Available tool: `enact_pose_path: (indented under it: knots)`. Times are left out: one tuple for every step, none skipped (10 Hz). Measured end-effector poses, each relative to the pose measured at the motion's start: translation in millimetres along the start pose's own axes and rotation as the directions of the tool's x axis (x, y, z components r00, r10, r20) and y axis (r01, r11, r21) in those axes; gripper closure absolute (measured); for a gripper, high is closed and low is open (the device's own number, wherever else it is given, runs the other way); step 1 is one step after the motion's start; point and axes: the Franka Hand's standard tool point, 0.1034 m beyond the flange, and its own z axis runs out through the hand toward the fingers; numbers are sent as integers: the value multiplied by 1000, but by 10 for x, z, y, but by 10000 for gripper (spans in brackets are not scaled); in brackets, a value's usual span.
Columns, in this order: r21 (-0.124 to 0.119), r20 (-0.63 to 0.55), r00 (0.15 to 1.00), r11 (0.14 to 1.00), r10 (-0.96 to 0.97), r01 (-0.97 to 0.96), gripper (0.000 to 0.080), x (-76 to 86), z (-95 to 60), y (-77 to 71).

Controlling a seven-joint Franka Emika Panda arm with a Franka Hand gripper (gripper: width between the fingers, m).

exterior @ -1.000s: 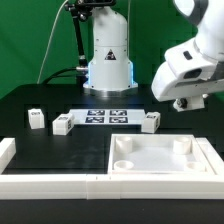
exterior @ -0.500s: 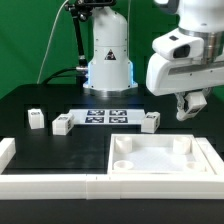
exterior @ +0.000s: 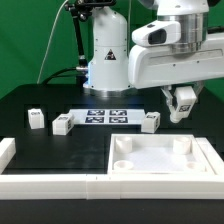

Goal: Assemble one leg

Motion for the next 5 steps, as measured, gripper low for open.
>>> enact_pose_path:
  knots:
    - [3, -5, 1000, 1000, 0, 0, 509, 135, -54, -7]
    - [3, -5, 1000, 1000, -1, 1, 509, 112, -26, -10]
    - [3, -1, 1000, 1000, -1, 1, 509, 94, -12, -10]
    - [3, -1, 1000, 1000, -1, 1, 509, 95, -13, -10]
    - [3, -17, 1000, 1000, -1, 1, 509, 116, -16, -8]
